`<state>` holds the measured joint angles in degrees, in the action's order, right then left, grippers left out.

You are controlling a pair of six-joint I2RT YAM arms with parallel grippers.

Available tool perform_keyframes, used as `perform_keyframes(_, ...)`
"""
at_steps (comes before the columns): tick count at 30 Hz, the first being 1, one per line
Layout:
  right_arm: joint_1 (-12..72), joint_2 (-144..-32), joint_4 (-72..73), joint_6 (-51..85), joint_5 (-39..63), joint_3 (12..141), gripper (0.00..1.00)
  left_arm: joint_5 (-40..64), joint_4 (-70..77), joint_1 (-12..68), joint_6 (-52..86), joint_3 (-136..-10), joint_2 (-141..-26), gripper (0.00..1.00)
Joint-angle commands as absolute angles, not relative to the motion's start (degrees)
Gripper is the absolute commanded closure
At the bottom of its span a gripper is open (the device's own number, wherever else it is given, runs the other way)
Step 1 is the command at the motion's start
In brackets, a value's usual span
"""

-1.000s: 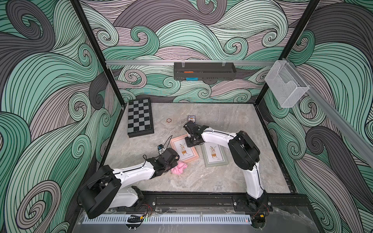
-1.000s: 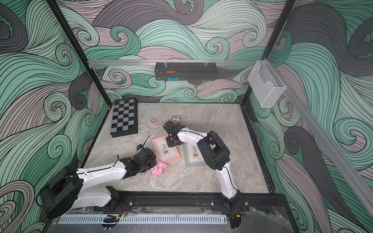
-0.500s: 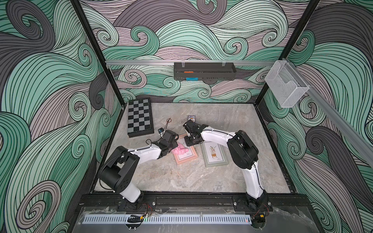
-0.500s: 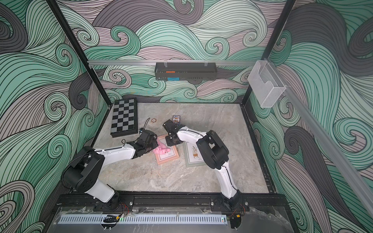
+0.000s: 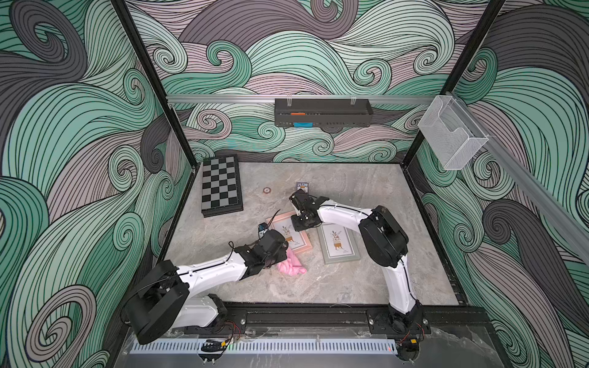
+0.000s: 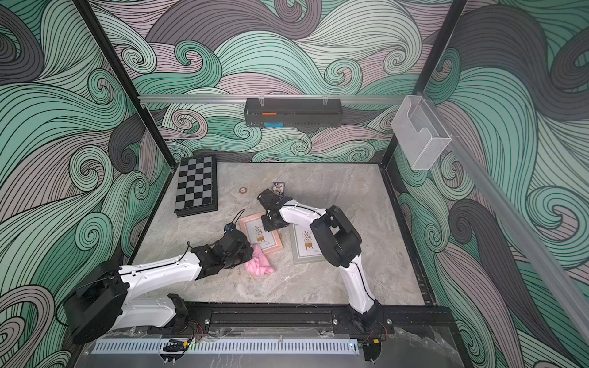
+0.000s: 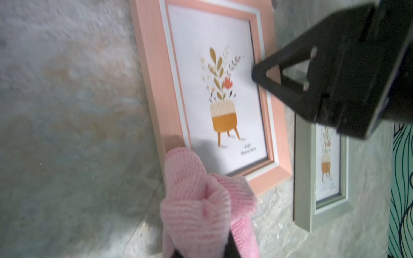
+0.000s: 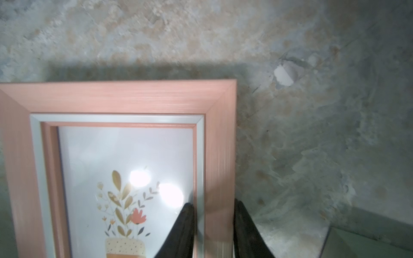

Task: Wipe the picture frame with a cloth
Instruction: Wipe the dirt from the picture frame.

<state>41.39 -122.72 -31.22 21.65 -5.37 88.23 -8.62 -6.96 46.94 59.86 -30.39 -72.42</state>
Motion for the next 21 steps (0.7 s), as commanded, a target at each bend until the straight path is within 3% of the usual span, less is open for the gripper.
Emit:
perform_keyframes(1, 41.13, -127.40, -36.89, 21.89, -4.65, 85.21, 0.70, -9.52, -9.63, 47.58, 61.55, -30.90, -72.10, 1.00)
perform_keyframes(12, 39.97, -128.45, -37.01, 20.55, -2.73, 85.83, 0.70, -5.29, 2.30, 57.06, 55.36, -41.95, -83.92, 1.00)
perform_keyframes(21, 38.67, -128.52, -36.93, 19.34, -1.61, 86.18, 0.70, -15.31, 4.29, 57.94, 52.84, -45.69, -93.36, 1.00)
